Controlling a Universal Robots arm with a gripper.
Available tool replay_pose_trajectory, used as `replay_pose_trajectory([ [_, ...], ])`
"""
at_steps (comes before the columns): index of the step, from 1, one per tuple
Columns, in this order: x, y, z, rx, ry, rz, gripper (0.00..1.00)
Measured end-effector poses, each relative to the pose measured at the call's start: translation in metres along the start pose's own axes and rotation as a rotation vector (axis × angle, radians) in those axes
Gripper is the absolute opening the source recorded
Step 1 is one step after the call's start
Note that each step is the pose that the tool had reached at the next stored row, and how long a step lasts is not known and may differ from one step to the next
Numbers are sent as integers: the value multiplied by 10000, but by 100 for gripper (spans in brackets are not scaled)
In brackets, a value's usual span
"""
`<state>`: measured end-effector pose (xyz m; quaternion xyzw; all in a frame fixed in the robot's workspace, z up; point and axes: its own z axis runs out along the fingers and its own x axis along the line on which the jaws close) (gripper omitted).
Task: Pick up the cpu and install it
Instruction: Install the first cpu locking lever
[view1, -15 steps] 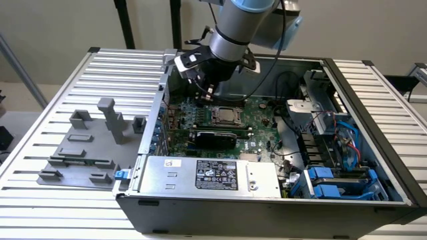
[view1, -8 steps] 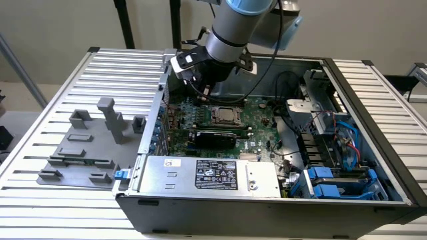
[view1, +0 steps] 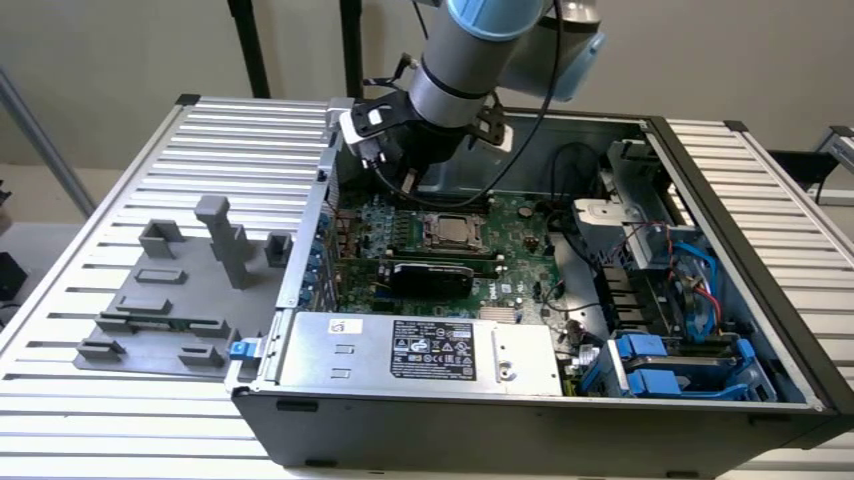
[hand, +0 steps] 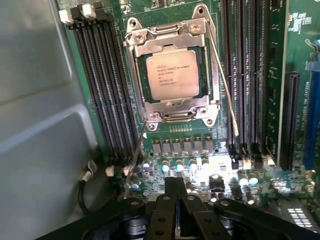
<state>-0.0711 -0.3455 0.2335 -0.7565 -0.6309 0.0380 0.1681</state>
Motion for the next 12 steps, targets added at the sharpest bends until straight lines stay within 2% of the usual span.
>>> replay_pose_trajectory([
  [1,0,-1,0,-2,97,79,11],
  [4,0,-2,0,-42,299,405,11],
  [8,-1,-1,5,-147,513,1019,11],
  [12,-3,-6,8,-237,685,1544,11],
])
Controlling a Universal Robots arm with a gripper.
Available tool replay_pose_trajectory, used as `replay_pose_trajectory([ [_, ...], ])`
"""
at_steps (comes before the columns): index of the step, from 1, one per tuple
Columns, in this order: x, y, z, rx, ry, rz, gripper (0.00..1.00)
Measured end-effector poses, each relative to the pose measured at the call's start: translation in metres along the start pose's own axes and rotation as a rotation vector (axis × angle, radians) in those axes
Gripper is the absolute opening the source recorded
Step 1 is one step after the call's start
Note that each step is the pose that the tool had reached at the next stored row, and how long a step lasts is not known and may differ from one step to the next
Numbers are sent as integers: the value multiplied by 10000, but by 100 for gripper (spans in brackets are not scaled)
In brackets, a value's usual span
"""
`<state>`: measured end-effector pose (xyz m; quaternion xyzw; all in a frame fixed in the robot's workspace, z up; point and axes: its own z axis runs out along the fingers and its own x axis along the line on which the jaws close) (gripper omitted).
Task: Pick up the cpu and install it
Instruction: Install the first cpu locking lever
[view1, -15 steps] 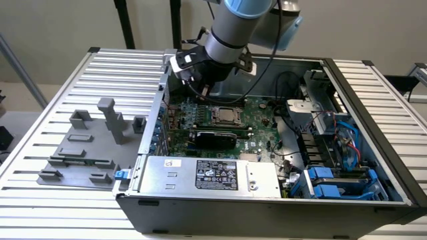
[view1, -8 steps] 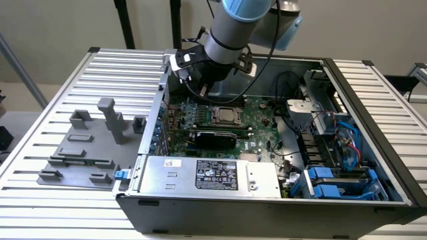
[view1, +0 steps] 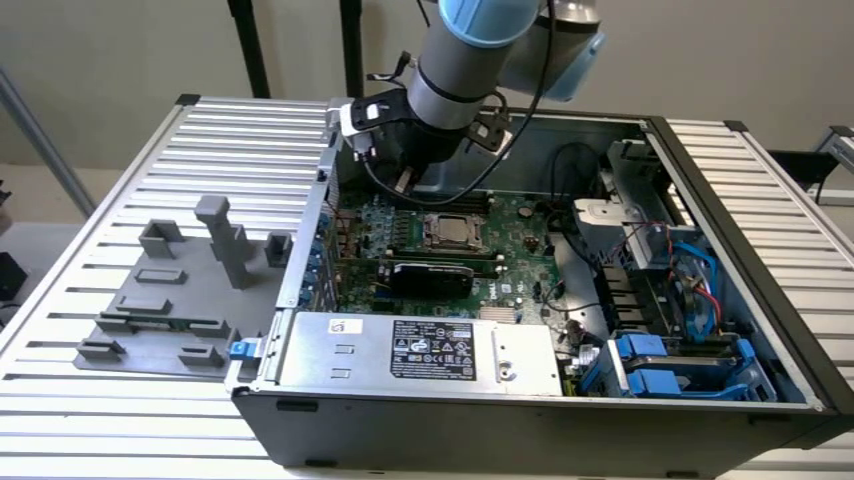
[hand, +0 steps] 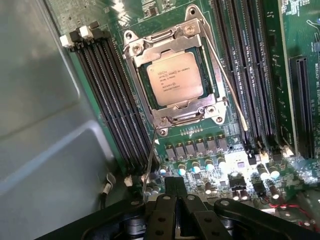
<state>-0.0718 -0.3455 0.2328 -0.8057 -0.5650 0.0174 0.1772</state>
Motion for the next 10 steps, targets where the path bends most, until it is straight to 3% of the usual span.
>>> replay_pose_trajectory([
  [3,-8,-21,2,-12,142,203,11],
  [10,-27,-109,-46,155,678,321,11],
])
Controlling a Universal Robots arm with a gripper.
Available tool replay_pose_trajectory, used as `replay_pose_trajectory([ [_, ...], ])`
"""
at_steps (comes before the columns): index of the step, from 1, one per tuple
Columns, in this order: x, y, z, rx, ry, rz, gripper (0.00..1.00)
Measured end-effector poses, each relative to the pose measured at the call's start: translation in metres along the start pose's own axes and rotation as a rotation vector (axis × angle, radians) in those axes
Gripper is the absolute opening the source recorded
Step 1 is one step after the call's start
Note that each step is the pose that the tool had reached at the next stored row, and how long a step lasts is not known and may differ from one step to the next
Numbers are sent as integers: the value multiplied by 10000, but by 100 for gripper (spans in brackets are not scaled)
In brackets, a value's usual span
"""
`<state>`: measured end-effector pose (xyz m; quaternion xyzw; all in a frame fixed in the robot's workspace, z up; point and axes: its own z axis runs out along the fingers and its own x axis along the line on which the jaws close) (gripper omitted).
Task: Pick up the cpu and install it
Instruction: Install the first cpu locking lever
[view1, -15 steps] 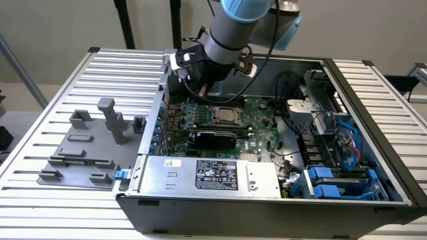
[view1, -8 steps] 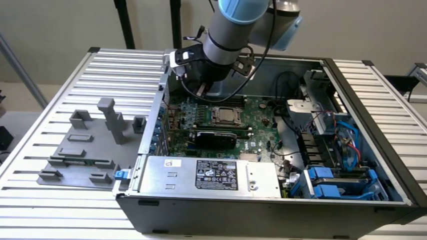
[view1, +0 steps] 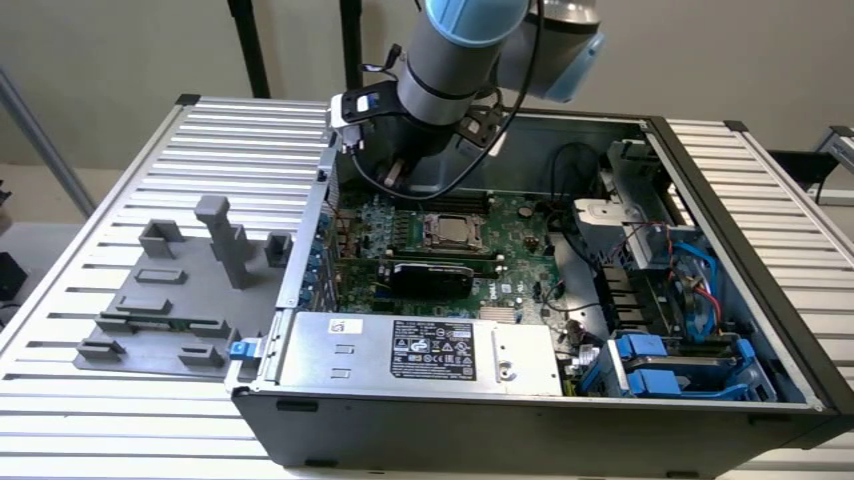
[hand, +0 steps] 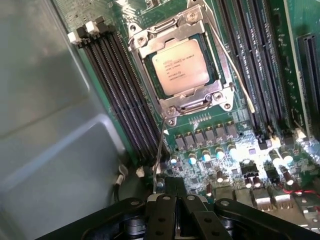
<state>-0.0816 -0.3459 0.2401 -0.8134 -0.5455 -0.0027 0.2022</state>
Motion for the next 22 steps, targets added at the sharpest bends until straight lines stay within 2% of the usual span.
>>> replay_pose_trajectory([
  [5,-19,-50,-16,135,372,10,11],
  [7,-18,-50,-16,120,463,131,11],
  [12,-11,-35,-18,41,574,424,11],
  [19,39,30,-93,-40,625,481,11],
  [21,64,72,-118,-89,643,462,11],
  [22,77,97,-128,-135,662,443,11],
])
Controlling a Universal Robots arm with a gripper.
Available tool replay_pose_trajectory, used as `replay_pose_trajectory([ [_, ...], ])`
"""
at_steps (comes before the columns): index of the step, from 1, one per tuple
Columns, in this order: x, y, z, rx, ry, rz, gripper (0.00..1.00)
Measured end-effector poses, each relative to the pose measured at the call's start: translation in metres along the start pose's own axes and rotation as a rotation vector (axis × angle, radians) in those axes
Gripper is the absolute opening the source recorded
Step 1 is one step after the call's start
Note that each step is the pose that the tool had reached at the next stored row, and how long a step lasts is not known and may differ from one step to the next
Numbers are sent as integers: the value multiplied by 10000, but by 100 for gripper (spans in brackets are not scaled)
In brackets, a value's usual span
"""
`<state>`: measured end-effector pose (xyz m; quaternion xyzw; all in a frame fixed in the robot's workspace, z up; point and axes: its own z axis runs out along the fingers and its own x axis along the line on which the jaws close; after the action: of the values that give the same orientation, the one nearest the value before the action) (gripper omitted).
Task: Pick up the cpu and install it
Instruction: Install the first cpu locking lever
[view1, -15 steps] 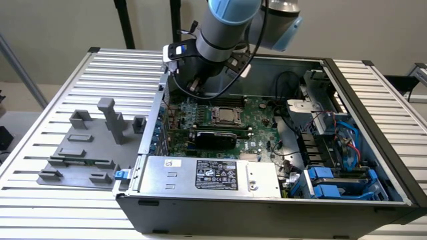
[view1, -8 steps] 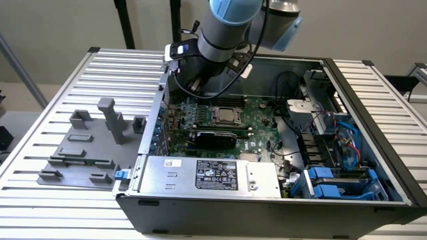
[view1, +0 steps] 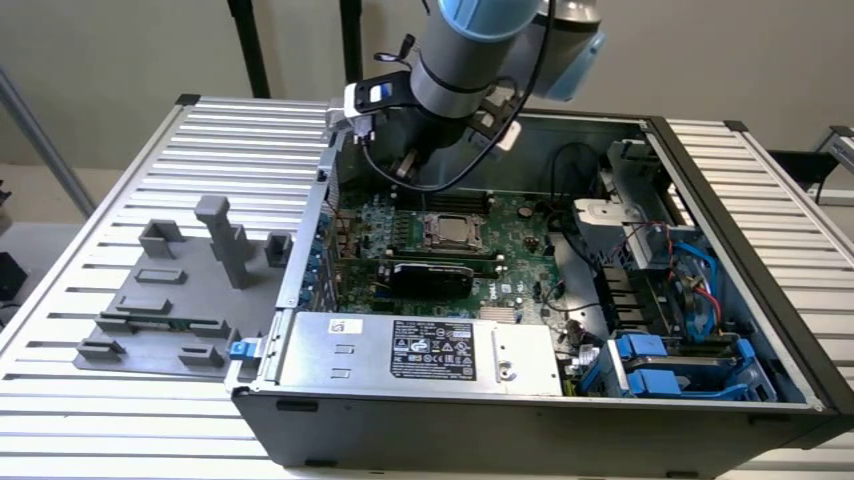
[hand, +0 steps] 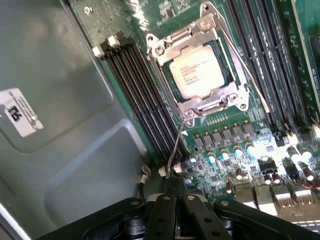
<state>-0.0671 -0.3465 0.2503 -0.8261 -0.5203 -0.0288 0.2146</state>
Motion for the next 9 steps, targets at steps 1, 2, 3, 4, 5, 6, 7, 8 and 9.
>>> replay_pose_trajectory([
  [1,12,21,-5,-57,25,-26,11],
  [2,24,45,-10,-125,55,-58,11],
  [3,37,70,-15,-199,88,-91,11],
  [4,49,94,-20,-272,118,-125,11],
  [5,62,119,-25,-351,149,-159,11],
  [6,75,142,-28,-426,175,-190,11],
  [7,86,166,-30,-505,188,-219,11],
  [8,92,183,-30,-566,185,-239,11],
  [9,92,186,-26,-618,153,-241,11],
])
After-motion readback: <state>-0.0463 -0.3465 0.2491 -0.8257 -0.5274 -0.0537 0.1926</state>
